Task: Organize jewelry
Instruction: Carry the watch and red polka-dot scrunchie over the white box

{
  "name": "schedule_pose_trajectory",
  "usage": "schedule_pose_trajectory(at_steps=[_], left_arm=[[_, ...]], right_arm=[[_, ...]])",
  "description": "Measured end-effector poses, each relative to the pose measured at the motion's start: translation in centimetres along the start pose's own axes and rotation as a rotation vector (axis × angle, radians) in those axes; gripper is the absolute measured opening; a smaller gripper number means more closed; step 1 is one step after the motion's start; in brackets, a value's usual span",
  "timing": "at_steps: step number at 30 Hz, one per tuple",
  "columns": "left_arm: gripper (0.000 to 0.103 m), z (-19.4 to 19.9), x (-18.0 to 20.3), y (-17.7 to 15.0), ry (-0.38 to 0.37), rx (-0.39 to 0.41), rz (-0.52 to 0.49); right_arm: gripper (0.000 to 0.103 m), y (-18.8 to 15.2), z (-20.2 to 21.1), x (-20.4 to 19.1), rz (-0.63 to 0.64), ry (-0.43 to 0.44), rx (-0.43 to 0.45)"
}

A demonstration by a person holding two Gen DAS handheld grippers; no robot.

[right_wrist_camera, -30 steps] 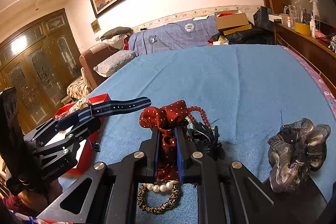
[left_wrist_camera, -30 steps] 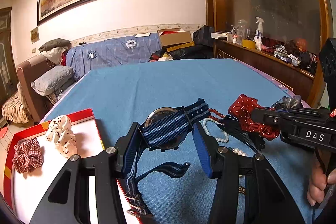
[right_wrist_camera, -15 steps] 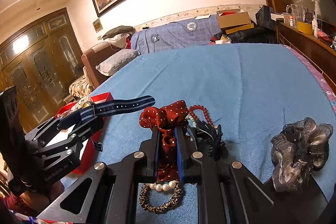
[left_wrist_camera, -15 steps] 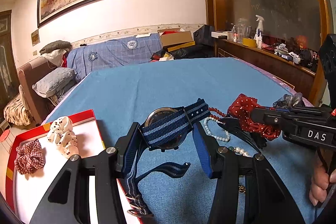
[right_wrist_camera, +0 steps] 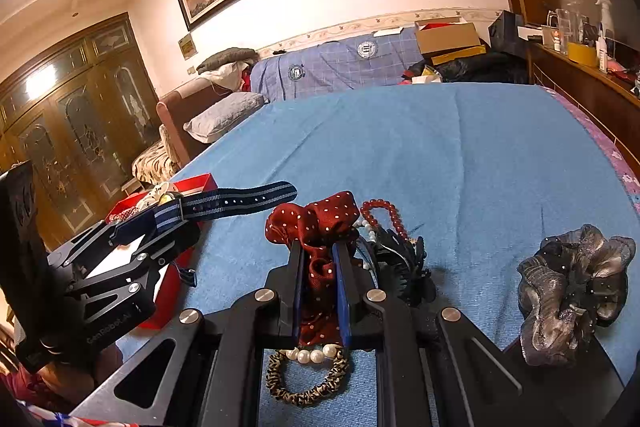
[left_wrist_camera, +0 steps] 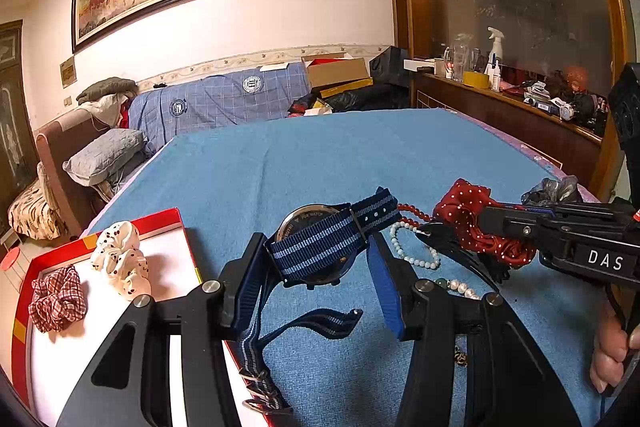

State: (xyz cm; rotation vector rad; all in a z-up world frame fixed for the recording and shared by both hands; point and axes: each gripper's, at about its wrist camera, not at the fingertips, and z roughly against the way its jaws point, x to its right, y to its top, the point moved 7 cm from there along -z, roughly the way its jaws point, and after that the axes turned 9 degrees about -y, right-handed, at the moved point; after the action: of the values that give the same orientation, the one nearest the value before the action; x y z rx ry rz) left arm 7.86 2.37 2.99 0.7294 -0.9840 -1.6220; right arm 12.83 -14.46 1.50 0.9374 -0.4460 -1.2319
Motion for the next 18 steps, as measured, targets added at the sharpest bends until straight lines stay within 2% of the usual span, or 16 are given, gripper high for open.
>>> schedule_pose_trajectory(at_steps=[9, 15, 18], left_arm=[[0.050, 0.0, -0.5, -0.3, 0.003, 0.004, 0.017], [0.050, 1.7, -1.9, -0.1, 0.010, 0.019, 0.079], [0.050, 3.0, -3.0, -0.2, 0.032, 0.025, 0.094]], right_arm=[[0.015, 0.2, 0.2, 0.3, -0.038, 0.004, 0.002], [0.015, 0.7, 2.2, 0.4, -0.143, 0.041, 0.046], [0.015, 0.6, 2.6, -0.9, -0.142, 0.057, 0.046]])
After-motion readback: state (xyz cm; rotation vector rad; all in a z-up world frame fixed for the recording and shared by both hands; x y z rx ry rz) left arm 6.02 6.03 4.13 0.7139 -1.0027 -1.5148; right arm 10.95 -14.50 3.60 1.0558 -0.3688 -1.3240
